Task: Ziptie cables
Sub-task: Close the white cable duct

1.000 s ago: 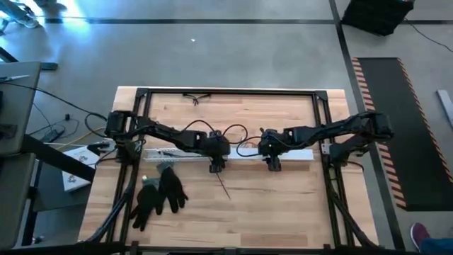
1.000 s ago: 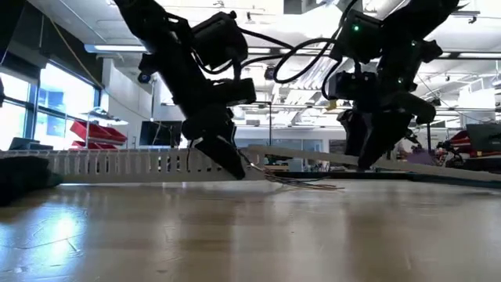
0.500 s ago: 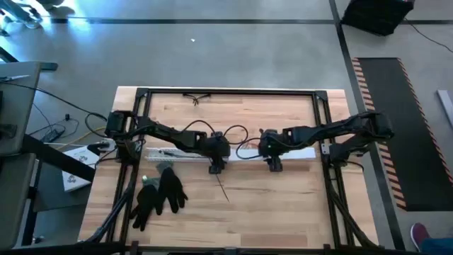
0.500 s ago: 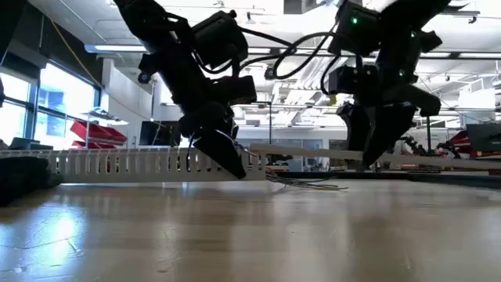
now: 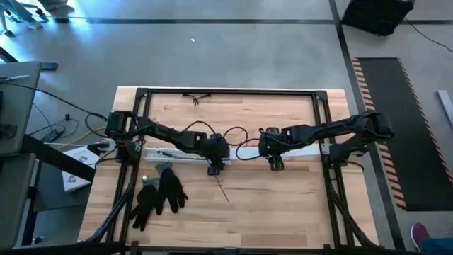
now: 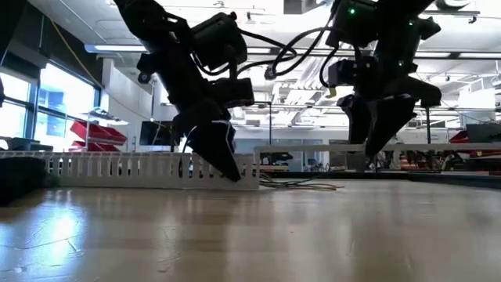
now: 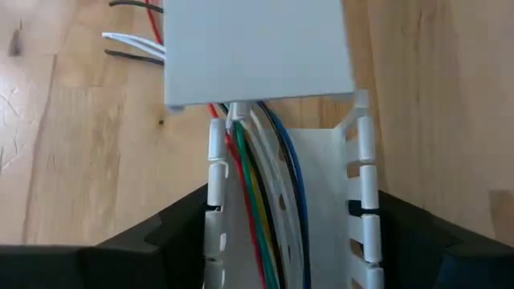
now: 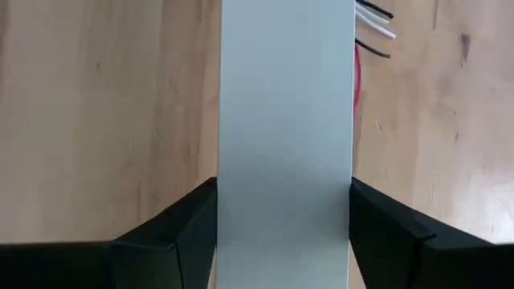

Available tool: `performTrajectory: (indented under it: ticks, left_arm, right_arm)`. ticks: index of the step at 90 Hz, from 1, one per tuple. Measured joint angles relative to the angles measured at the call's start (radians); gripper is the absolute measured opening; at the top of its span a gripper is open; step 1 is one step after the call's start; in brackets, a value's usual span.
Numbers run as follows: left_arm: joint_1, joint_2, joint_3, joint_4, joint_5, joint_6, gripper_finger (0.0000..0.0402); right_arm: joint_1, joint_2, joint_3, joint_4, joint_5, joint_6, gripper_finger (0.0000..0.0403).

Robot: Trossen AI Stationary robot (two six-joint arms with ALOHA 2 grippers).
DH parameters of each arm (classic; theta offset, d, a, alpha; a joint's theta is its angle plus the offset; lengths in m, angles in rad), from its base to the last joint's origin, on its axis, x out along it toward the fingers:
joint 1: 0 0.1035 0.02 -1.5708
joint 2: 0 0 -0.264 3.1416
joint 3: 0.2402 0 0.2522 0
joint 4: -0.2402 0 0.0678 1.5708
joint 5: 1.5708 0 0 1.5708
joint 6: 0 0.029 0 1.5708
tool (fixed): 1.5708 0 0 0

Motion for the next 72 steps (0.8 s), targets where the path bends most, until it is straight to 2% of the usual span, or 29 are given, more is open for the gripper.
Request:
performTrajectory:
  ticks: [13, 41, 72]
  left_arm:
    - [-0.001, 0.000, -0.001, 0.042, 0.012, -0.012, 0.0250]
    - [-0.001, 0.000, -0.001, 0.048, -0.018, -0.037, 0.0250]
    - [-0.021, 0.000, -0.001, 0.035, -0.053, -0.033, 0.0250]
  right_arm:
    - [0.005, 0.000, -0.002, 0.017, -0.033, 0.023, 0.0209]
    - [0.033, 0.001, -0.002, 0.014, -0.035, 0.065, 0.0209]
    - [0.045, 0.074, 0.020, -0.015, -0.028, 0.084, 0.0209]
